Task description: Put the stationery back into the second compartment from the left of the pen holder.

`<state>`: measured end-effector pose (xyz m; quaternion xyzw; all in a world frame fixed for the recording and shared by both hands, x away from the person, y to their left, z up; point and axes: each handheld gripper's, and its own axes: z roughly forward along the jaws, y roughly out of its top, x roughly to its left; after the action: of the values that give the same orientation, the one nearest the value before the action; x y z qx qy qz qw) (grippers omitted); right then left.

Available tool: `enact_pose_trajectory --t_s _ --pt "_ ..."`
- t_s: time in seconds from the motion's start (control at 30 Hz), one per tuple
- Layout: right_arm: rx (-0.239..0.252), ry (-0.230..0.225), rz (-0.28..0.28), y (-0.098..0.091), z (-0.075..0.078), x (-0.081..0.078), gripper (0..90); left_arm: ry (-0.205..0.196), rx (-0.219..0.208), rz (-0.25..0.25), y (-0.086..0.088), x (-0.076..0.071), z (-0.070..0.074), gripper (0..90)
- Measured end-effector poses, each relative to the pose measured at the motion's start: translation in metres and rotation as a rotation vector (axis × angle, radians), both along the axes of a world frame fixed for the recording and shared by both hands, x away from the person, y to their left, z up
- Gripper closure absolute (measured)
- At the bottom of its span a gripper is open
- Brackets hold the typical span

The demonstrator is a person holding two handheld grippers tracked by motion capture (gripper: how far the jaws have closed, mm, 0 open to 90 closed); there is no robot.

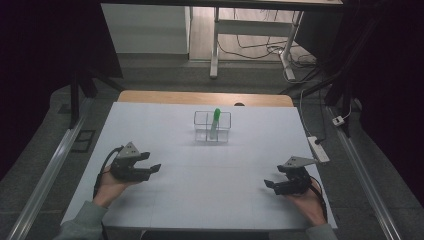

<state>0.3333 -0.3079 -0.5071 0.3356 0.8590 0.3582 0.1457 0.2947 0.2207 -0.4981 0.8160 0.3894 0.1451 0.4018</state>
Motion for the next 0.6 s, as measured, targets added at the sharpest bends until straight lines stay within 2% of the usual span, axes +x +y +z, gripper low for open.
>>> enact_pose_trajectory --t_s 0.07,0.3,0.6 --pt "0.014 -0.003 -0.007 -0.001 0.001 0.000 18.7 0.004 0.003 0.004 0.002 -0.004 -0.004 35.2" --pt "0.015 -0.014 0.000 -0.001 0.002 -0.001 18.8 0.008 0.018 0.007 0.008 -0.016 -0.011 34.5" --pt "0.011 -0.028 0.012 0.002 0.002 -0.003 19.0 0.014 0.029 0.012 0.010 -0.015 -0.015 32.3"
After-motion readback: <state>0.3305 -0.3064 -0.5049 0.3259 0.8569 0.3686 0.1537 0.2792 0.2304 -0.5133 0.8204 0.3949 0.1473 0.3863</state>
